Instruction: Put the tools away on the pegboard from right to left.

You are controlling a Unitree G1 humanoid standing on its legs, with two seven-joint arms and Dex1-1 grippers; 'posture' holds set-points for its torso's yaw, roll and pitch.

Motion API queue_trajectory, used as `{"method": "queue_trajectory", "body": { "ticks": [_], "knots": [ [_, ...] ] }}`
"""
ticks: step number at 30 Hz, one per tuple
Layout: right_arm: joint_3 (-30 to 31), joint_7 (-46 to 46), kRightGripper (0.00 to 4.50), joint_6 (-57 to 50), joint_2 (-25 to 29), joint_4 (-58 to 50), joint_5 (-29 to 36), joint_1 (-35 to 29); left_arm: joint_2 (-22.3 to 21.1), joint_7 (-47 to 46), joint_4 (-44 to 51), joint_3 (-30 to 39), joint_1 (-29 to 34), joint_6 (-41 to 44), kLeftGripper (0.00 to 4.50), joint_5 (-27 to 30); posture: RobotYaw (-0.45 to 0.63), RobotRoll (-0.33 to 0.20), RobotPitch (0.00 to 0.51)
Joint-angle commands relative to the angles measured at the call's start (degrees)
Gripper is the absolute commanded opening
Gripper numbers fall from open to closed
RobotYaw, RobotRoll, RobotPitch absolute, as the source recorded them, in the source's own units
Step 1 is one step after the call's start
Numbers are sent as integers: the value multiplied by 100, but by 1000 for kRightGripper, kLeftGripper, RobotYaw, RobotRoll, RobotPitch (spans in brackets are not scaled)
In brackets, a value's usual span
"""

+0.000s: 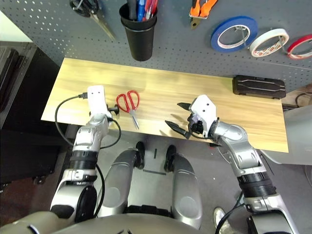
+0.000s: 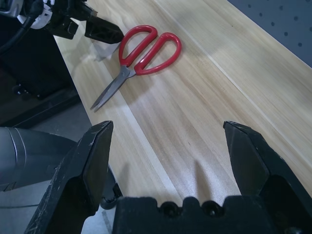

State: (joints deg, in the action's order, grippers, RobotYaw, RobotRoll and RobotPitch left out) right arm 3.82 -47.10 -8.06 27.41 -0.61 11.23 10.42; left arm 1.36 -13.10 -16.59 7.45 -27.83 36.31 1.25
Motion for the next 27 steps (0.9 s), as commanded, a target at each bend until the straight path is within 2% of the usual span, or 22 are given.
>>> {"method": "queue_trajectory", "body": {
  "ticks": [1, 12, 19, 27],
  "knots": [
    [50, 0, 4500, 30, 37, 66, -43, -138, 48, -48, -113, -2, 119, 18, 4483, -25, 118, 0, 385],
    [93, 12, 4500, 63, -23, 69, -92, -149, -119, -159, 387, 219, 147, 301, 4483, 17, 124, 0, 386],
    [97, -3, 4500, 83, -33, 93, -95, -138, 23, -61, 616, 116, 69, 505, 4483, 73, 129, 0, 385],
    [128, -38, 4500, 101, -35, 46, -89, -182, 188, 53, 411, -49, -75, 448, 4483, 88, 129, 0, 377]
  ]
}}
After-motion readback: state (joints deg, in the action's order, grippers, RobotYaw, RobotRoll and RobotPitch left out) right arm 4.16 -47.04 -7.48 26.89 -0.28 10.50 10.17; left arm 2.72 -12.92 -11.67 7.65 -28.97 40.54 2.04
